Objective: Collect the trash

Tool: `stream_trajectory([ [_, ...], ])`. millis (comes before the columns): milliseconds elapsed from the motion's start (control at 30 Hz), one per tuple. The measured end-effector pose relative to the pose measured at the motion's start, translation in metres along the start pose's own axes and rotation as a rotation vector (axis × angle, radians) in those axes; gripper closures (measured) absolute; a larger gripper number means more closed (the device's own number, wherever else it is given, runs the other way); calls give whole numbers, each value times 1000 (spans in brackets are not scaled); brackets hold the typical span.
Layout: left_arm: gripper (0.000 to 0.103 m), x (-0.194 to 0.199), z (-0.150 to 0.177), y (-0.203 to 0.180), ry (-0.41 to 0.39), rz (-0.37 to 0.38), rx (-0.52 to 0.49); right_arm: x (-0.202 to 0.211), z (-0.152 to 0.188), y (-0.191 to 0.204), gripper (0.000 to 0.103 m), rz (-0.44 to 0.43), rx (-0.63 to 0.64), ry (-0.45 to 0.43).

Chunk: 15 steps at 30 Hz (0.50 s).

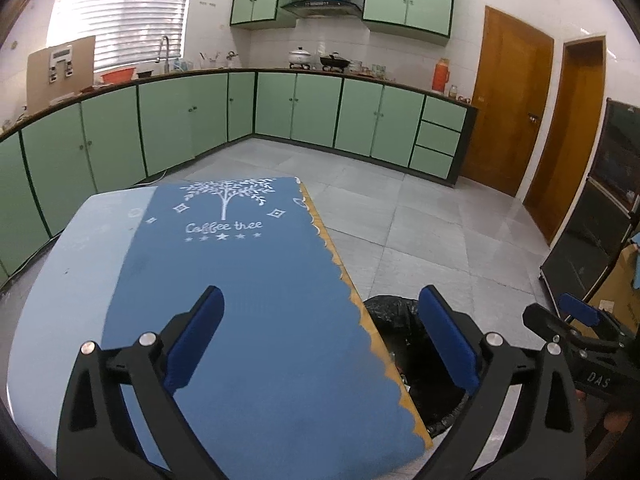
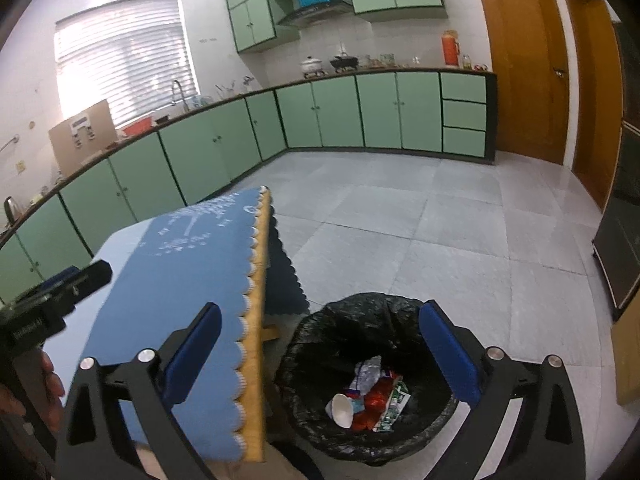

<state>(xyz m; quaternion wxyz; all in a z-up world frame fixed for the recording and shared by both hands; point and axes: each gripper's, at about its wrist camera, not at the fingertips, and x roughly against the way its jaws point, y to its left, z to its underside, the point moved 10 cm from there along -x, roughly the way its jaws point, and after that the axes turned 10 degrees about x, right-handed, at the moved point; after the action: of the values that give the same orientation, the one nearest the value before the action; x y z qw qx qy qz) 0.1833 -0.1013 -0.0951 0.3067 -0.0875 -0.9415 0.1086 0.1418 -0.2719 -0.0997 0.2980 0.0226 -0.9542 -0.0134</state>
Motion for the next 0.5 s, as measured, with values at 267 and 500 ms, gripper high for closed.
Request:
stream_trajectory([
  [267,8,57,5,9,-48,-7,14,47,-10,27,6,-31,37,-37],
  [500,8,100,10,6,-103,-13,-7,90,-15,46,6,-42,87,-89],
])
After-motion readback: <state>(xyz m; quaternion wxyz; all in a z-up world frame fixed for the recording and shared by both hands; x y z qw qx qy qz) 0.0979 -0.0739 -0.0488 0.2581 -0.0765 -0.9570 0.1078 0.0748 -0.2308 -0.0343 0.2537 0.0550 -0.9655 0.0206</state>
